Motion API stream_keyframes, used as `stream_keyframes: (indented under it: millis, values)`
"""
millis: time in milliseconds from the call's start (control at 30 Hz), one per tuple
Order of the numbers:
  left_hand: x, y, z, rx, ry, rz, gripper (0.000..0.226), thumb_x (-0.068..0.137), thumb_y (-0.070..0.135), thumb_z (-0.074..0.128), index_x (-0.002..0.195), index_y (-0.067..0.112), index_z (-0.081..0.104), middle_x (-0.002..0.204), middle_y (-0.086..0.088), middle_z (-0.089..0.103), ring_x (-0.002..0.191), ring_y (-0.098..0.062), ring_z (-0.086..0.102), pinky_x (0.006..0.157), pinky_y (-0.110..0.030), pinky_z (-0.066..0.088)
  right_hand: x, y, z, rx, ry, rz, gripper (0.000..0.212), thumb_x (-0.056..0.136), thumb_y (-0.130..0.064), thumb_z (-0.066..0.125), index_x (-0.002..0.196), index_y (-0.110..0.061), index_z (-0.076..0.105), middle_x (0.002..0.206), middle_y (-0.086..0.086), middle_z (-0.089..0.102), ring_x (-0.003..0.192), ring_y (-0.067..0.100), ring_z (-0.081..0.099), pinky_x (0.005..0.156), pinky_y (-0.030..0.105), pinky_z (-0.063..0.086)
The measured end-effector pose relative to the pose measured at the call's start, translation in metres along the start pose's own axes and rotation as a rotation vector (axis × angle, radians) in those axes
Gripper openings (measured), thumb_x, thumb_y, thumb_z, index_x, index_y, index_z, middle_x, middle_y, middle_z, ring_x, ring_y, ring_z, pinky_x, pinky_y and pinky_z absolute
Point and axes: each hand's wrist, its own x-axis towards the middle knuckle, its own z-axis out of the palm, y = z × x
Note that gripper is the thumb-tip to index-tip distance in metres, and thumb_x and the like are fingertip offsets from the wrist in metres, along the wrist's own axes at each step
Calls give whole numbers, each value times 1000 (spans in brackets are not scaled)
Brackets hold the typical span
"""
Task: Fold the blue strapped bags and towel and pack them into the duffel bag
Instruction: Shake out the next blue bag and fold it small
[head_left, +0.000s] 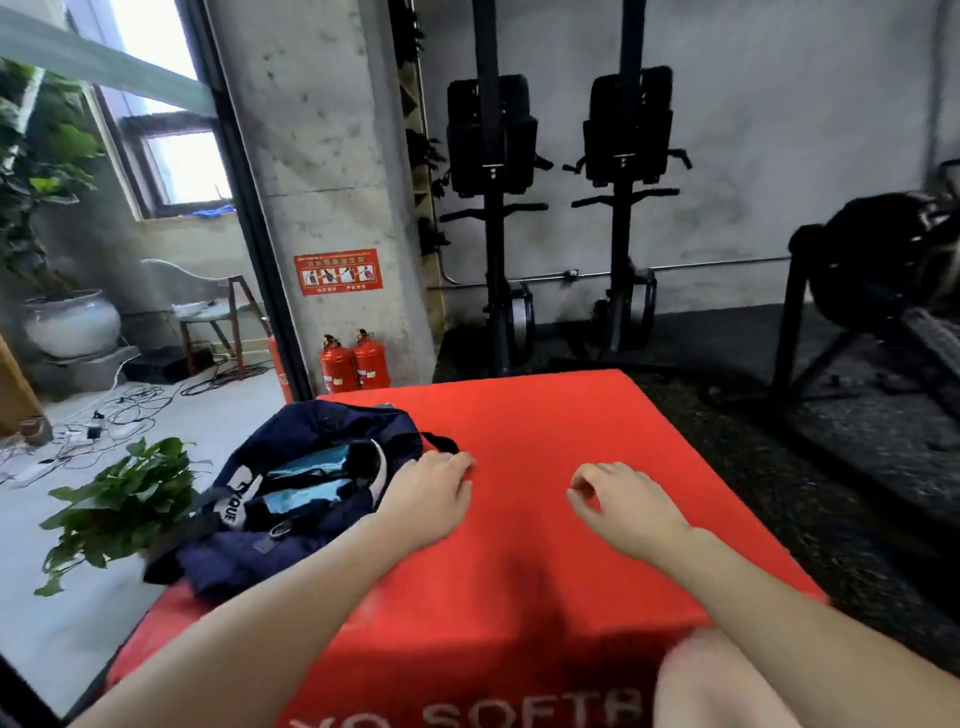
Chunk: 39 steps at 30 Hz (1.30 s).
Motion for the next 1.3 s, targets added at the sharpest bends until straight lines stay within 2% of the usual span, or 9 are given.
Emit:
stream_keyframes:
  millis: [200, 400, 567, 700, 833, 1067, 1200, 1300]
  values:
    - [48, 171, 46, -43, -115, 232, 35, 98, 35, 45, 130, 23, 56, 125, 0, 64, 121, -24, 54, 97, -40, 47, -96, 121, -37, -58, -29, 224, 25, 97, -47, 49, 105, -26, 59, 109, -4, 66, 109, 22, 60, 86, 37, 50]
    - [59, 333, 107, -24, -269, 494, 32, 97, 36, 47, 122, 19, 58, 122, -9, 63, 118, -30, 55, 93, -44, 49, -189, 229, -48, -138, -140, 457, 29, 96, -50, 48, 103, -25, 59, 104, -2, 66, 105, 24, 62, 81, 36, 51]
    - [57, 421, 159, -11, -440, 571, 35, 93, 34, 53, 123, 17, 57, 122, -10, 60, 118, -32, 55, 90, -45, 50, -249, 291, -32, -172, -271, 598, 32, 97, -49, 47, 110, -21, 57, 111, 1, 63, 111, 26, 59, 85, 37, 47]
    - [54, 459, 207, -18, -565, 546, 28, 91, 25, 54, 117, 16, 57, 122, -11, 61, 118, -33, 56, 89, -44, 49, -281, 326, -3, -205, -372, 675, 37, 97, -48, 46, 116, -18, 57, 117, 4, 64, 112, 29, 61, 87, 38, 47]
    - [53, 481, 261, 23, -661, 530, 30, 91, 22, 55, 120, 16, 58, 125, -11, 63, 119, -33, 58, 91, -44, 50, -297, 355, 36, -202, -466, 725, 35, 99, -43, 45, 118, -16, 57, 123, 5, 64, 114, 28, 61, 86, 35, 46]
    - [60, 501, 357, 110, -747, 537, 35, 94, 24, 58, 127, 15, 52, 128, -11, 60, 121, -31, 57, 91, -41, 50, -303, 404, 123, -121, -623, 802, 32, 98, -37, 46, 119, -14, 53, 121, 8, 63, 110, 32, 63, 78, 37, 44]
    - [64, 507, 403, 119, -781, 557, 37, 95, 24, 58, 130, 17, 49, 127, -9, 61, 119, -29, 59, 85, -38, 48, -303, 422, 167, -86, -646, 859, 36, 98, -38, 49, 125, -13, 50, 122, 9, 62, 110, 32, 63, 77, 37, 42]
    - [70, 509, 430, 109, -794, 551, 38, 93, 25, 60, 128, 17, 47, 126, -9, 61, 118, -31, 59, 88, -39, 48, -299, 433, 195, -45, -609, 910, 39, 98, -41, 51, 124, -13, 47, 120, 11, 65, 109, 33, 65, 75, 37, 42]
